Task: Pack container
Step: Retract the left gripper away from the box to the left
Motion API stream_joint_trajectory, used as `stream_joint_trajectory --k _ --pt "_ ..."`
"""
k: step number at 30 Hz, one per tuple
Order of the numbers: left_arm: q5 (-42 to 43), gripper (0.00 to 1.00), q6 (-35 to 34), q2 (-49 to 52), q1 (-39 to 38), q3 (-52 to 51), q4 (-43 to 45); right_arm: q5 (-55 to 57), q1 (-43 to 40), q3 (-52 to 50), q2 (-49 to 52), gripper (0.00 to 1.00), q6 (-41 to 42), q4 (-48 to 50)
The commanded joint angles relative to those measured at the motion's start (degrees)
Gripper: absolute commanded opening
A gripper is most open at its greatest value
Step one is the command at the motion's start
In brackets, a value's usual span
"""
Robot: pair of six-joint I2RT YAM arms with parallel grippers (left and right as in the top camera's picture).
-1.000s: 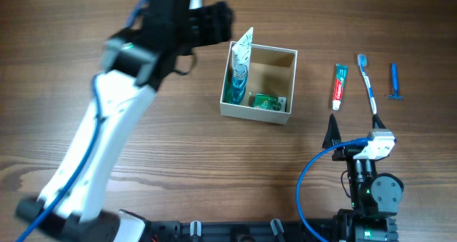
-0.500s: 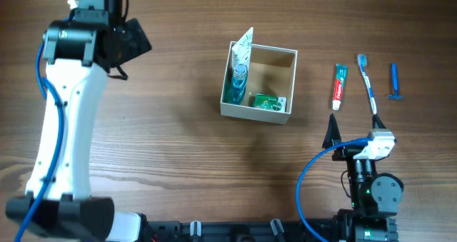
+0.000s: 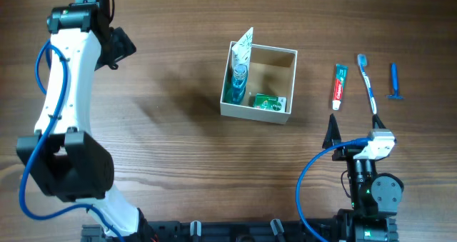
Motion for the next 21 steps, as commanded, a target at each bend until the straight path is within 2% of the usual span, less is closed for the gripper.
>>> stream_joint_trajectory --k 1,21 --pt "-0.92 1.0 -0.2 1.51 1.07 0.04 0.61 0.98 0.35 -0.09 -0.11 1.0 0.76 0.15" --pt "-0.92 1.0 -0.17 1.51 1.01 0.04 1.81 0.98 0.35 -0.09 -0.11 1.0 0.76 0.15"
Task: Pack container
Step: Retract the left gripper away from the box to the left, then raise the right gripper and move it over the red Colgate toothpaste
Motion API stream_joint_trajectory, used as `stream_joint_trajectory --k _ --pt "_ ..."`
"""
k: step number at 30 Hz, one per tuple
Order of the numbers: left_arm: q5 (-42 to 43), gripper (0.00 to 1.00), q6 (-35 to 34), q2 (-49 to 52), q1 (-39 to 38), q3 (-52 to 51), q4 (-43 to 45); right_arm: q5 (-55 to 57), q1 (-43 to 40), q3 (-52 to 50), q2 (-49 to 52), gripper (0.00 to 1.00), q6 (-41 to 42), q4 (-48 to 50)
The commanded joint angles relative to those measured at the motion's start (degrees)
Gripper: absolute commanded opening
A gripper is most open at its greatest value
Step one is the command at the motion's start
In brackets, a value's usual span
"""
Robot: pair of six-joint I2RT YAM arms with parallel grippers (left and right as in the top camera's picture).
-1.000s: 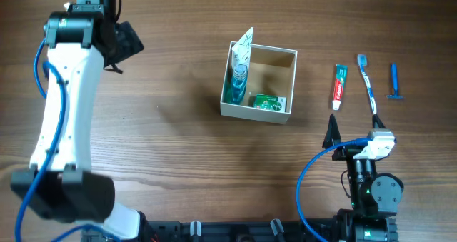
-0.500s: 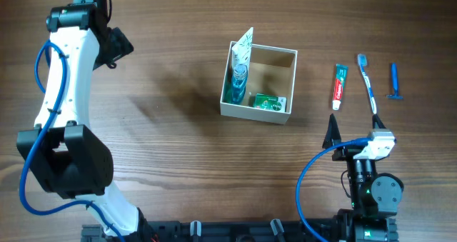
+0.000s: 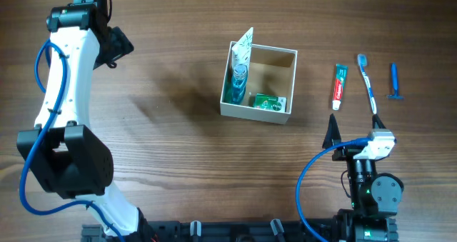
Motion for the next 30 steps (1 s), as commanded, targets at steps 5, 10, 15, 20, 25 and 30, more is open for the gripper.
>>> stream_joint_trajectory --k 5,10,15,20,25,30 --pt "-0.72 1.0 -0.17 0.24 0.22 0.04 0.15 0.98 0.35 -0.09 -0.11 1.0 0.81 0.15" --pt "-0.72 1.0 -0.17 0.24 0.22 0.04 0.15 0.98 0.35 -0.09 -0.11 1.0 0.79 0.15" --pt "-0.72 1.0 -0.17 0.24 0.22 0.04 0.15 1.77 0.35 -0.09 -0.11 1.0 -0.37 0.66" --pt "-0.72 1.0 -0.17 0.24 0.22 0.04 0.15 -1.6 0.35 -0.09 -0.11 1.0 5.49 7.93" --pt "-0.72 1.0 -0.17 0.24 0.22 0.04 0.15 -1.62 0.35 -0.09 -0.11 1.0 6.97 19.37" --pt "-0.72 1.0 -0.17 0.24 0.22 0.04 0.15 -1.62 0.35 -0.09 -0.11 1.0 17.66 25.05"
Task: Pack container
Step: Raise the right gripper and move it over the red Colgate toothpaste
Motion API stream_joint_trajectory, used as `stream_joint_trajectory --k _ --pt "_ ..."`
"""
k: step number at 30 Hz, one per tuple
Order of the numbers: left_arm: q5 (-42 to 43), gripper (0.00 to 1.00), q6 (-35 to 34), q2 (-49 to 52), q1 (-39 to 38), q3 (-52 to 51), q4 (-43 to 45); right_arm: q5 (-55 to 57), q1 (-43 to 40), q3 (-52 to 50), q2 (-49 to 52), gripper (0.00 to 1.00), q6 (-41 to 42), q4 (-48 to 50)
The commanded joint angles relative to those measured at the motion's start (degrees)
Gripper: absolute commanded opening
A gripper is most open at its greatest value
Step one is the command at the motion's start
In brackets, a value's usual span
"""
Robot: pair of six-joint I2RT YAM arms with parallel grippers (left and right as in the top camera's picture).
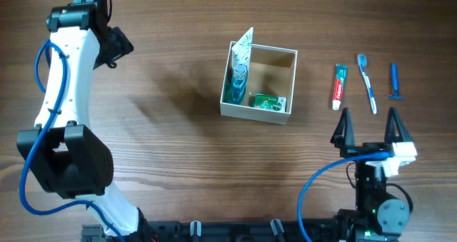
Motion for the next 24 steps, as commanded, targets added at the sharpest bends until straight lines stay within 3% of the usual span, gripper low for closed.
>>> stream_joint_trajectory --k 1,6,8,18,24 --pt "-0.55 1.0 -0.17 0.24 0.22 0.04 0.15 -0.92 0.35 -0.07 -0.15 1.0 13.33 1.92" --pt "-0.55 1.0 -0.17 0.24 0.22 0.04 0.15 -0.94 0.35 -0.07 -0.15 1.0 33.44 -0.46" --pt "-0.55 1.0 -0.17 0.24 0.22 0.04 0.15 -2.29 0.35 -0.07 -0.15 1.0 37.97 -0.63" --pt "-0.55 1.0 -0.17 0.24 0.22 0.04 0.15 -3.87 0.35 1.42 -0.15 1.0 37.09 2.19" --pt "-0.55 1.0 -0.17 0.24 0.22 0.04 0.15 -3.91 0.35 6.71 0.96 1.0 28.33 2.16"
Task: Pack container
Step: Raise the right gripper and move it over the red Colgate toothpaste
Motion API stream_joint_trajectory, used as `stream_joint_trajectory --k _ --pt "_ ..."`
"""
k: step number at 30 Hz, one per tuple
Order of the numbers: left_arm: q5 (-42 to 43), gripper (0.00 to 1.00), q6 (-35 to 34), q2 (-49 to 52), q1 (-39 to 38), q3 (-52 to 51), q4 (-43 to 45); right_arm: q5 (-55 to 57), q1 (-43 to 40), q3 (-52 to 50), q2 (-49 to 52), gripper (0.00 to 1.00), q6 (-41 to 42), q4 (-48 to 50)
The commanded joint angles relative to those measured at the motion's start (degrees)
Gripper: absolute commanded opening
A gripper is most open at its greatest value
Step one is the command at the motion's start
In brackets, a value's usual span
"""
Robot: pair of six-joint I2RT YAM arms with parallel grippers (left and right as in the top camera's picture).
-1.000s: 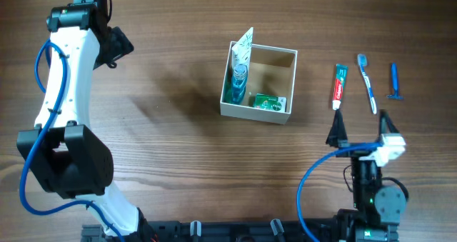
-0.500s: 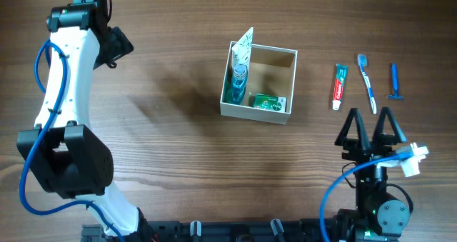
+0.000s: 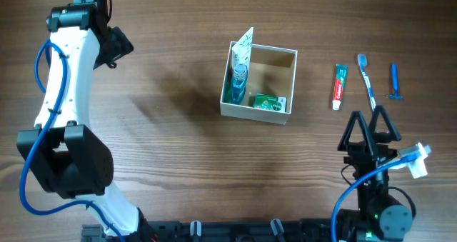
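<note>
A white open box [image 3: 288, 85] stands mid-table. Inside it a teal tube [image 3: 238, 74] leans upright against the left wall and a green packet [image 3: 266, 101] lies on the floor. To the right of the box, a red-and-white toothpaste tube [image 3: 338, 86], a blue-and-white toothbrush [image 3: 367, 81] and a blue razor [image 3: 393, 81] lie side by side on the table. My right gripper [image 3: 366, 115] is open, its fingers pointing at the lower end of the toothbrush, just short of it. My left gripper [image 3: 118, 45] is far off at the back left, its jaws unclear.
The left arm [image 3: 64, 92] runs along the table's left side. The right arm's base and blue cable [image 3: 357, 192] sit at the front right edge. Bare wooden tabletop [image 3: 171, 128] lies between the box and the left arm.
My right gripper has moved right and a little forward, from below the toothpaste to below the toothbrush. Its fingers look closer together than before. The left arm and all items are unchanged.
At first my right arm rested at the front edge below the toothpaste, and stayed so. Then its fingers showed spread wide in front of the toothpaste and razor. Now the gripper points at the toothbrush's lower end. The box contents stayed the same.
</note>
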Motion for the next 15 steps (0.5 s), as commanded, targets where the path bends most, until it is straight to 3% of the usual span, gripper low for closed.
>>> stream_joint_trajectory --k 1,11,15 --pt "-0.52 1.0 -0.17 0.24 0.22 0.04 0.15 -0.09 0.35 5.88 1.46 1.0 -6.8 0.59" --pt "-0.52 1.0 -0.17 0.24 0.22 0.04 0.15 -3.96 0.35 24.55 15.54 1.0 -23.17 -0.79" --pt "-0.52 1.0 -0.17 0.24 0.22 0.04 0.15 -7.5 0.35 39.39 28.68 1.0 -26.77 -13.86"
